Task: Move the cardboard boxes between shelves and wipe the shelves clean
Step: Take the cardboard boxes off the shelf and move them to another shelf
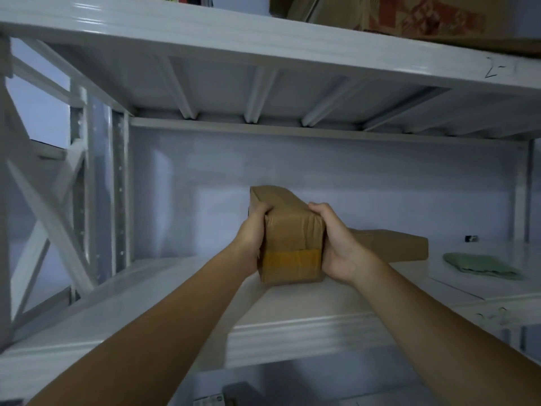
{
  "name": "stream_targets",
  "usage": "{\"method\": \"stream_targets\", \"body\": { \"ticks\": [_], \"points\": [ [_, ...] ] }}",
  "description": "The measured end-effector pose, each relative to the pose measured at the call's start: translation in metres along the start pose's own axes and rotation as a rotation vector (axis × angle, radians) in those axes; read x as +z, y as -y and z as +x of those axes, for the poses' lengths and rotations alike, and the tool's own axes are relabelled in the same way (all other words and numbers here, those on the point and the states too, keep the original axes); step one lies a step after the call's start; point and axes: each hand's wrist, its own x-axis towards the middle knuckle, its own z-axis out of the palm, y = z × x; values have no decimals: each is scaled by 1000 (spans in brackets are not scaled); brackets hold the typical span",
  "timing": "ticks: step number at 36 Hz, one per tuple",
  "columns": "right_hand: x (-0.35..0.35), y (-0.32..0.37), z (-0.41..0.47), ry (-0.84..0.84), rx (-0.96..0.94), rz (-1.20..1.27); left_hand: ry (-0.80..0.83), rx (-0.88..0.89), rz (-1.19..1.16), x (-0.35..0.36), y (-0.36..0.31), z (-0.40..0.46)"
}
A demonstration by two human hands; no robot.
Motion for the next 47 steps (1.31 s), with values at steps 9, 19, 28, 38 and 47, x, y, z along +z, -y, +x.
{"method": "stream_targets", "body": {
  "ticks": [9,19,28,38,47],
  "points": [
    [30,-14,-89,104,-108,85,-82,139,-64,-8,12,-88],
    [68,-53,-173,158,-94,147,-221,67,-161,-28,35,-200],
    [112,-81,-235,246,-6,277,-384,98,-134,-59,35,-278],
    [184,-91,-292,337,-17,283,-469,169,-111,-118,24,-355],
    [292,-120,-367,373,2,283,-520,118,-81,-214,12,-453]
  ]
}}
